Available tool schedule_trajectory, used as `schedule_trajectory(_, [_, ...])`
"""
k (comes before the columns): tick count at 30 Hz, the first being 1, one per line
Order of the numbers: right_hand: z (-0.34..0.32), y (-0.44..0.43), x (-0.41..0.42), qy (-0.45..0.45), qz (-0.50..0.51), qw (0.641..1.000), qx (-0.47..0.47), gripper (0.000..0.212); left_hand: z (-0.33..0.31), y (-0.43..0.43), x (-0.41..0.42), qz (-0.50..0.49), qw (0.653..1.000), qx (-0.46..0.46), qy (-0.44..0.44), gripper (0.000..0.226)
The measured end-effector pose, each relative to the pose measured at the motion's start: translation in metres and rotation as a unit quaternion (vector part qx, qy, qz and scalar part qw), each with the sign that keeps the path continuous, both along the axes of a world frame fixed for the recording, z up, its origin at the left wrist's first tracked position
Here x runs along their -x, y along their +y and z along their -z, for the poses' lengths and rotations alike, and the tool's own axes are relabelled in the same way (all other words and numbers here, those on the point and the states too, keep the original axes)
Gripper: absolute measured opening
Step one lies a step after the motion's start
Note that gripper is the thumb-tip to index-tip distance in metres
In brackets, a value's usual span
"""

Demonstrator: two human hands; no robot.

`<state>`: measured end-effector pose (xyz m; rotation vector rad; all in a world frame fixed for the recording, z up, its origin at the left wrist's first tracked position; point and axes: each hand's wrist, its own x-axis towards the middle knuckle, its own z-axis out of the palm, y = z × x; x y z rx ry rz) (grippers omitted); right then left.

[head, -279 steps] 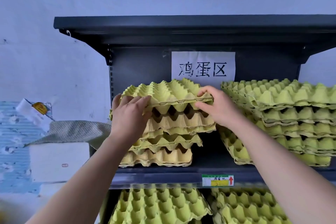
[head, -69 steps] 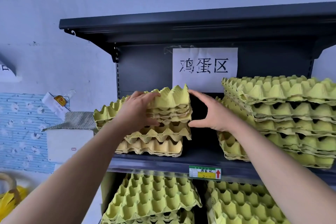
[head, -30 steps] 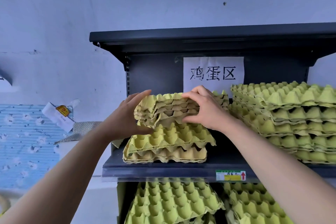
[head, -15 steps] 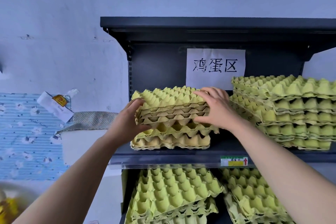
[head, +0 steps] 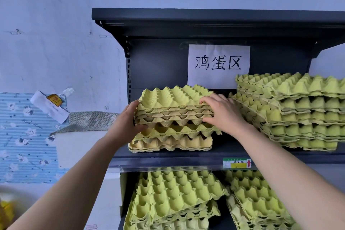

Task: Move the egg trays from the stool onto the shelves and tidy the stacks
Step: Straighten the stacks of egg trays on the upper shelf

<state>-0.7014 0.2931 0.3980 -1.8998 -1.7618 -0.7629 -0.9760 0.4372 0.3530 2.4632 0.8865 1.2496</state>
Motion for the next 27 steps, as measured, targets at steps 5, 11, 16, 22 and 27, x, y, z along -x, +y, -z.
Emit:
schedule_trajectory(5, [0.014,0.011,-0.004,0.012,-0.009,0.999,0.028,0.058,0.011,0.002,0.001,-0.018,0.999,0.022,0.034,0.059])
schedule_trajectory(11, [0.025,0.010,-0.003,0.015,-0.056,0.996,0.067,0.062,0.025,-0.003,0.007,-0.028,0.998,0.047,0.042,0.056])
schedule_trajectory(16, [0.029,0.007,-0.017,0.054,-0.016,0.998,0.032,0.095,0.021,-0.012,-0.008,-0.076,0.996,0.000,0.042,0.096])
schedule_trajectory(22, [0.032,0.003,-0.022,0.195,-0.037,0.974,0.105,0.085,0.037,-0.012,-0.025,-0.122,0.989,-0.034,0.083,0.081])
schedule_trajectory(27, [0.033,0.001,-0.018,0.188,-0.044,0.979,0.058,0.061,0.023,-0.002,-0.016,-0.110,0.991,-0.047,0.053,0.071])
